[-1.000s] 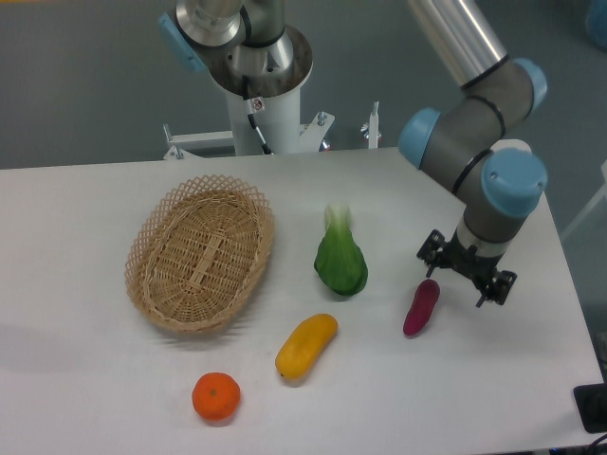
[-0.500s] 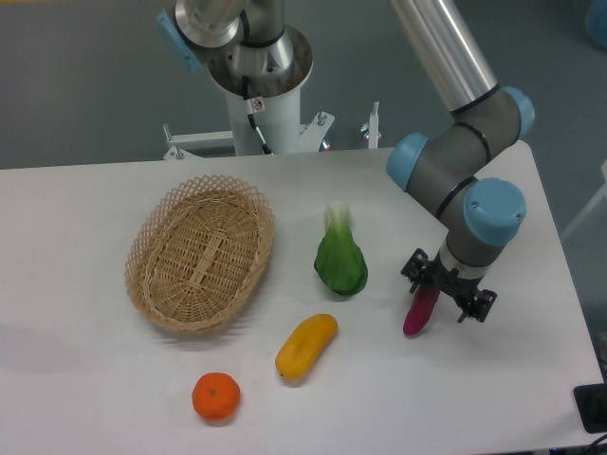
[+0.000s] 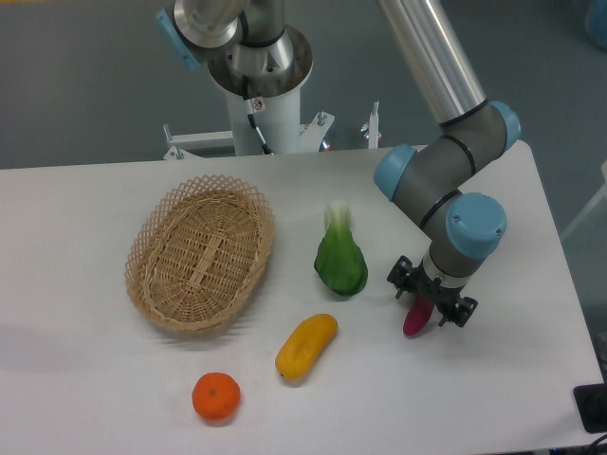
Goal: Pick up the sweet potato from the table
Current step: 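Close the gripper around the purple sweet potato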
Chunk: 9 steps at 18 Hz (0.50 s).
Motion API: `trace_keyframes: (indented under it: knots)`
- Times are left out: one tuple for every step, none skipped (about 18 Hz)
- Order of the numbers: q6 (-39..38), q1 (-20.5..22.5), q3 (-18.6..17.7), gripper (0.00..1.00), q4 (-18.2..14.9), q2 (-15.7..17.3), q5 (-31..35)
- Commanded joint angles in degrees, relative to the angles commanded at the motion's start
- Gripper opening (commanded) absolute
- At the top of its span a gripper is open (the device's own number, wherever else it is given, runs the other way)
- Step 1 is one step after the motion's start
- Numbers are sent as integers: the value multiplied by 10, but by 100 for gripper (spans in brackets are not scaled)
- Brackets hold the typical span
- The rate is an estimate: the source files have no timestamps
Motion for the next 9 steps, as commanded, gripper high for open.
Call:
trace_keyframes:
  knots:
    - [-9, 0, 1, 19, 0, 1, 0]
    - [-17, 0, 1, 18, 0, 3, -2]
    - [-22, 0, 2, 17, 0, 5, -2]
    - [-23, 0, 7, 17, -3, 11, 1]
    - [-20, 3, 7, 17, -6, 21, -3]
    - [-21, 6, 7, 17, -7, 29, -3]
    - [-21, 6, 7, 17, -9, 34, -3]
    - [-19, 7, 8, 17, -10, 39, -1]
    - [-19, 8, 12, 17, -11, 43, -3]
